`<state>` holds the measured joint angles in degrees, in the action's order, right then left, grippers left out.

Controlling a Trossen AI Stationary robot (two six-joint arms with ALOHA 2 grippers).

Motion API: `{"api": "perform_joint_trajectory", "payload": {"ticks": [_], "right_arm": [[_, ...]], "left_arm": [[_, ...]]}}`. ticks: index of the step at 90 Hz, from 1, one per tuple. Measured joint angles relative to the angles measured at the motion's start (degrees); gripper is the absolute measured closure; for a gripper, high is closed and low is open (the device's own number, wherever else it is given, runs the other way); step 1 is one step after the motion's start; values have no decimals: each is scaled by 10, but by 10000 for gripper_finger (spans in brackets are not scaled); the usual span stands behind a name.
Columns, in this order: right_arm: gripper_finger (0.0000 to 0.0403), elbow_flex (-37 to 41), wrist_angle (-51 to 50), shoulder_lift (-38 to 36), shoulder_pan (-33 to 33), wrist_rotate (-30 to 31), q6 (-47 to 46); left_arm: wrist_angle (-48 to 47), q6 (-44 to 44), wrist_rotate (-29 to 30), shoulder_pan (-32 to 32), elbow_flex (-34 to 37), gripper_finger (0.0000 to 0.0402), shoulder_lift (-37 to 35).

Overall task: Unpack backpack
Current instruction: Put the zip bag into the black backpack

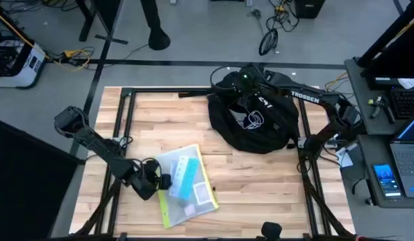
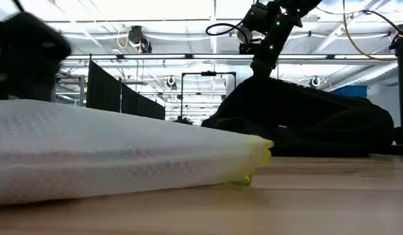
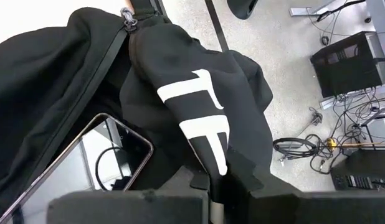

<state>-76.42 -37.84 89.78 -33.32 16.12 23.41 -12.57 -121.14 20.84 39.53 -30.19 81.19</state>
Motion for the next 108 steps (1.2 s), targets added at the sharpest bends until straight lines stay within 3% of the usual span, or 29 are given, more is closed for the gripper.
{"api": "perform_joint_trajectory", "payload": {"ticks": [14,33,45,60,69,81,108], "right_arm": [[403,0,-9,0,0,0,0],[403,0,-17,0,0,0,0],[403,0,-40,0,0,-5,0],[403,0,-45,0,0,-16,0],[403,0,-42,0,0,-16,0],[403,0,-44,0,1,-16,0],[403,0,-45,0,0,-30,-2]], "left_arm": [[58,18,95,-40,20,40,21],[263,155,107,-106,49,40,88],[377,228,74,-139,51,42,141],[468,333,-50,-183,44,68,167],[471,383,-114,-204,42,105,168],[473,429,-152,-230,40,176,169],[499,532,-249,-273,23,380,181]]}}
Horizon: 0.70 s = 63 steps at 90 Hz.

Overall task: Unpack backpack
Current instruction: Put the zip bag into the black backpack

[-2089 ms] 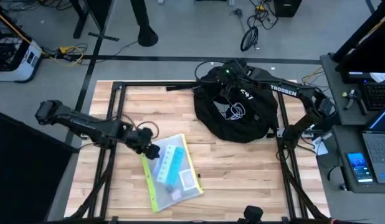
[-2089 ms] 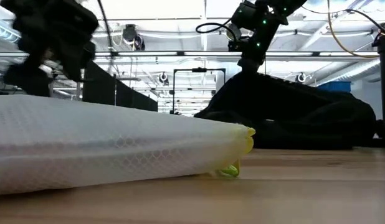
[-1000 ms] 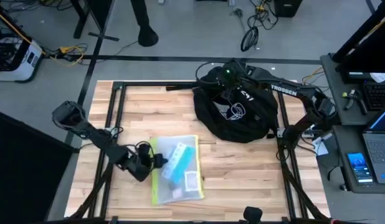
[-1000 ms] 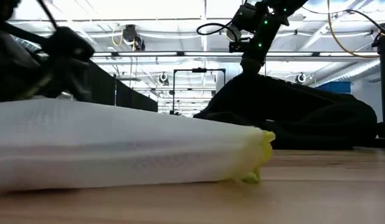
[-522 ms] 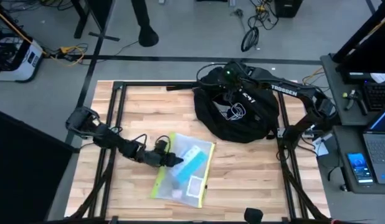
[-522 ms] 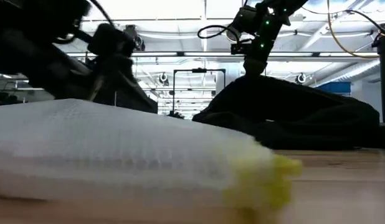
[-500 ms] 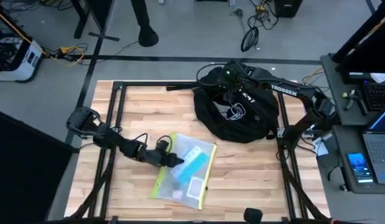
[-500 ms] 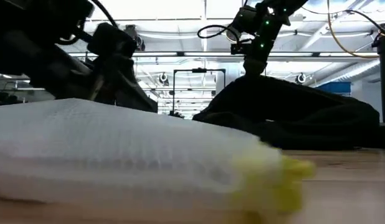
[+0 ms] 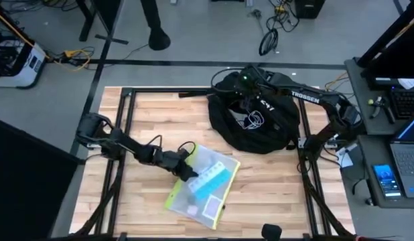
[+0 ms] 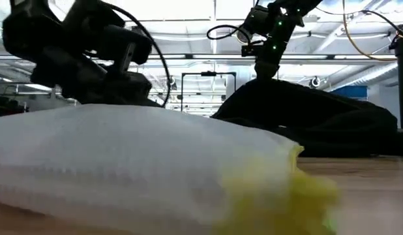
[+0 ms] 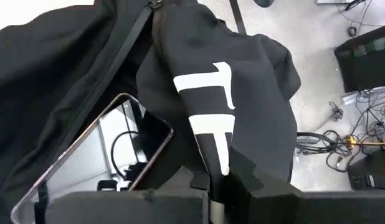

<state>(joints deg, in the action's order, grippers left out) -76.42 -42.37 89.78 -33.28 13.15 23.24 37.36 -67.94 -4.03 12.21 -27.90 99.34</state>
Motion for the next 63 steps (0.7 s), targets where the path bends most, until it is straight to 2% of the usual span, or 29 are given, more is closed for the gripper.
{"api": "perform_joint_trajectory", "payload": {"ticks": [15,26,45,63], "right_arm": [[403,0,-5,0,0,-1,4],[403,0,-13,0,0,-1,6],[403,0,-24,-6,0,0,6],[403,0,-39,-10,0,0,1]], "left_arm": [[-4,57,-10,-37,-16,399,-9],[-3,93,-14,-71,-30,401,-29],[0,136,-59,-131,-63,401,-76],[8,159,-67,-186,-112,401,-100]]}}
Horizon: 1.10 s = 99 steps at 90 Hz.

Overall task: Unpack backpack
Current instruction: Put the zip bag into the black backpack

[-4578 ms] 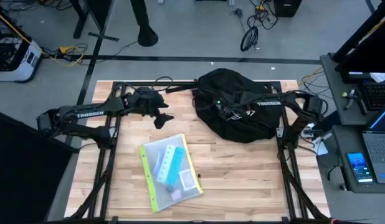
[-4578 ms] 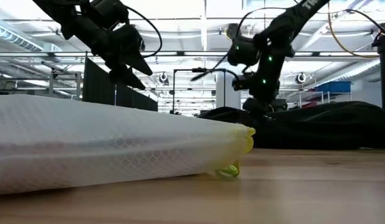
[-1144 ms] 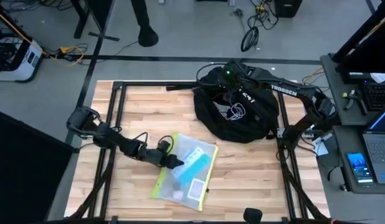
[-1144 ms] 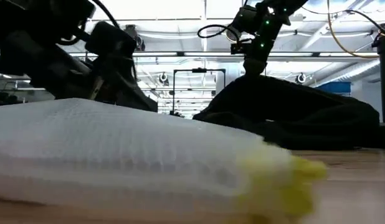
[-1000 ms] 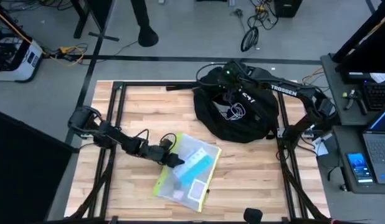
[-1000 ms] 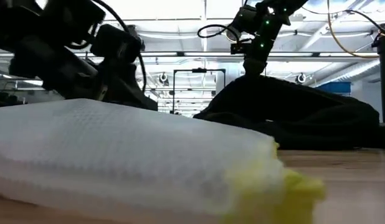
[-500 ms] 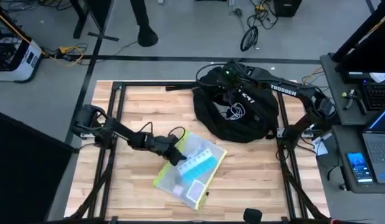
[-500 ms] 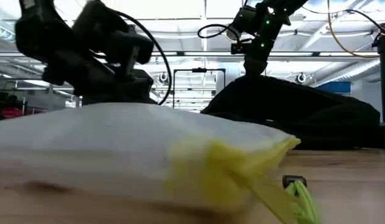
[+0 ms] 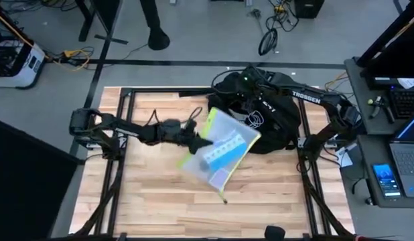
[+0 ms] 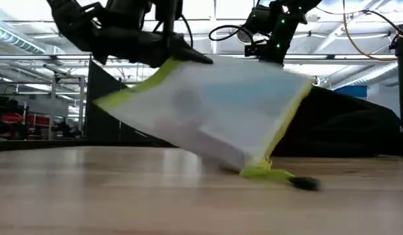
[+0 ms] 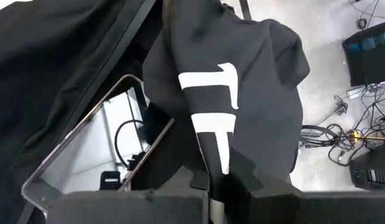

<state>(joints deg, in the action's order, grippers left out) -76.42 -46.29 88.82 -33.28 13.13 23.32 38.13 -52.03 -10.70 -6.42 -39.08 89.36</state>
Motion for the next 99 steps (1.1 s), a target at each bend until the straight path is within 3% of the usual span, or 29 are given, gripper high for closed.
{"api": "perform_joint_trajectory", "payload": {"ticks": [14,30,38,56,90,99], "right_arm": [[403,0,-1,0,7,2,-10],[403,0,4,0,23,3,-14],[403,0,13,0,35,3,-14],[403,0,22,0,67,1,-30],[403,1,42,0,147,-22,-75],[403,1,42,1,174,-17,-79]], "left_arm": [[-12,-31,-3,-50,-25,401,23],[-13,-92,-74,-86,-43,401,100],[31,-125,-96,-95,-60,401,144],[182,-208,-88,-110,-141,401,238],[196,-290,-93,-132,-324,401,419],[240,-328,-68,-138,-353,401,457]]}}
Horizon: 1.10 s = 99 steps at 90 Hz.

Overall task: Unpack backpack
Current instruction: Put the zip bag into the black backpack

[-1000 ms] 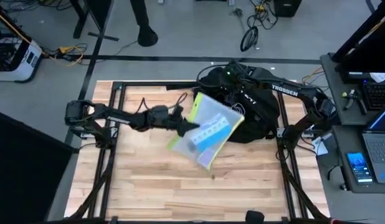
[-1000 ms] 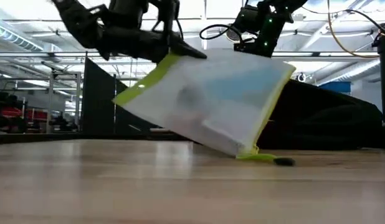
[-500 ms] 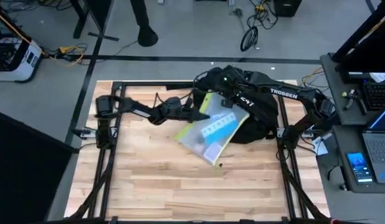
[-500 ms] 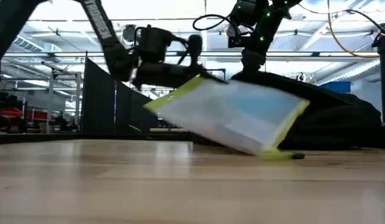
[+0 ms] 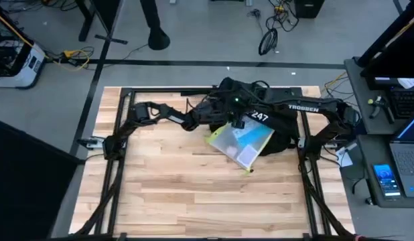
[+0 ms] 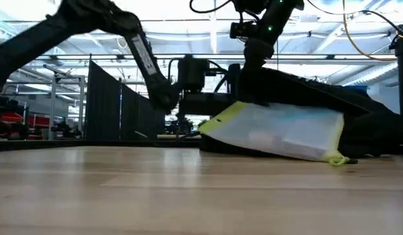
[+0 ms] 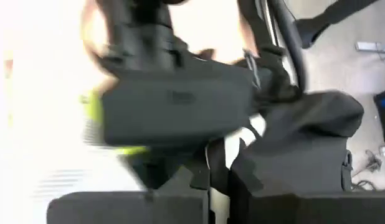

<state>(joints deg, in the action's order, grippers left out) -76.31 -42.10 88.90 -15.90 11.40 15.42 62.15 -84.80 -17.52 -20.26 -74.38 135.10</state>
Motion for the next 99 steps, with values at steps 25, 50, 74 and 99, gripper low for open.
{"api": "perform_joint_trajectory", "payload": {"ticks": [25,50,74,99], "right_arm": [[402,0,9,16,60,-39,-29],[402,0,0,37,70,-63,-28],[358,0,21,30,58,-94,-25],[282,-1,18,16,23,-73,-29]], "left_arm": [[74,-48,156,-17,-23,402,19],[95,5,110,-25,-23,397,20],[124,119,-77,-26,-25,303,19],[81,80,-308,-47,-27,194,16]]}}
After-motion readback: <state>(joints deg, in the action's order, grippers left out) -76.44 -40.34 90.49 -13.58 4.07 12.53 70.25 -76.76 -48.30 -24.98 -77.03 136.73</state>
